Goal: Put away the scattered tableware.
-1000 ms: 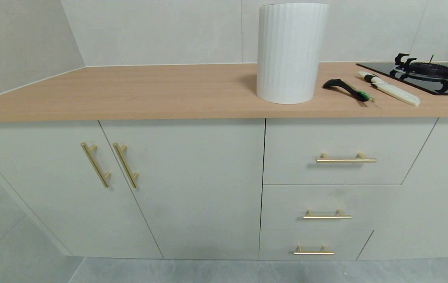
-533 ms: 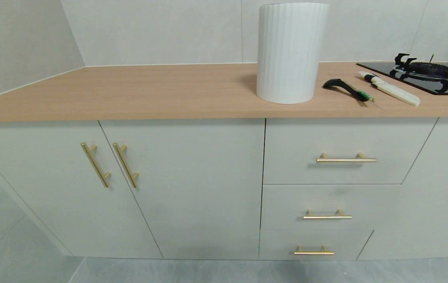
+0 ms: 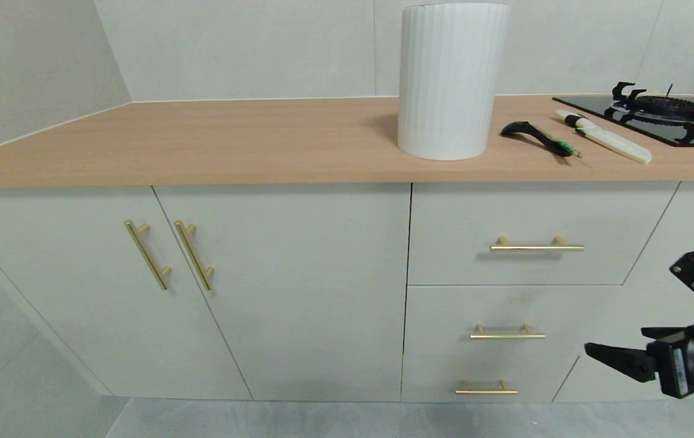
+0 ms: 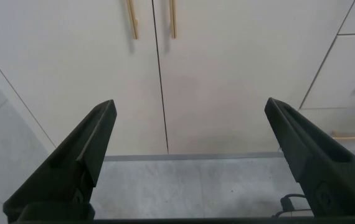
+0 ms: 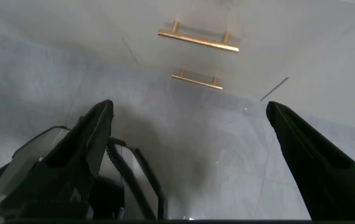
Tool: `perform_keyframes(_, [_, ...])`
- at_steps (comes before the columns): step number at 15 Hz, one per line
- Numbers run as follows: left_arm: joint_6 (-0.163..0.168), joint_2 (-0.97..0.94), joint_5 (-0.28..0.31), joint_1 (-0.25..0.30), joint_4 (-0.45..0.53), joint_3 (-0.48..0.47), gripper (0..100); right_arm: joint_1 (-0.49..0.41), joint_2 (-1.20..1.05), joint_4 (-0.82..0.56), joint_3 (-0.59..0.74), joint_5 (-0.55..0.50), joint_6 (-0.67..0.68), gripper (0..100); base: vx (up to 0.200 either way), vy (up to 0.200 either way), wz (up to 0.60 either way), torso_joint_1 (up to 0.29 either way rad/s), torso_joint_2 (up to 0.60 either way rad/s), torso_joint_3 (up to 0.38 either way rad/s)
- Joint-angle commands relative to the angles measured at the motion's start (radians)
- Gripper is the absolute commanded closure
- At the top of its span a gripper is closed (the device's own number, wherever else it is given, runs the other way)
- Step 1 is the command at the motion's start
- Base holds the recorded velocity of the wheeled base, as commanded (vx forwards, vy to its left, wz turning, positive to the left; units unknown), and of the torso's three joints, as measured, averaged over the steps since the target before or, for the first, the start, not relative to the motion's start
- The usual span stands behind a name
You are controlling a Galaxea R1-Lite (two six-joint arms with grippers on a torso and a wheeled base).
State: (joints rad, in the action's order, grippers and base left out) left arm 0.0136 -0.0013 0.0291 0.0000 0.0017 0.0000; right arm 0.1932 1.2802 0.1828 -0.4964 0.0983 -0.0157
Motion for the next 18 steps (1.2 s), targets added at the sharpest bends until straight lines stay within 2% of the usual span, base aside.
perform_keyframes(1, [0.0,0.001,0.0,0.0,0.0,0.0,0,0.017,0.234,0.116,-0.014,-0.006,0.002,0,0.0,0.0,0.0,0.0,0.0,0.0])
perform_keyframes(4, [0.0,0.001,0.0,0.0,0.0,0.0,0,0.017,0.403,0.271,-0.024,-0.009,0.002,0,0.0,0.0,0.0,0.0,0.0,0.0])
perform_keyframes(8, [0.0,0.001,0.0,0.0,0.0,0.0,0,0.029,0.587,0.412,-0.025,-0.025,0.011,0,0.0,0.0,0.0,0.0,0.0,0.0])
perform_keyframes(11, [0.0,0.001,0.0,0.0,0.0,0.0,0,0.058,0.702,0.54,-0.024,-0.077,0.056,0,0.0,0.0,0.0,0.0,0.0,0.0])
perform_keyframes(18, [0.0,0.001,0.0,0.0,0.0,0.0,0,0.066,0.903,0.857,-0.034,-0.216,0.126,0,0.0,0.0,0.0,0.0,0.0,0.0])
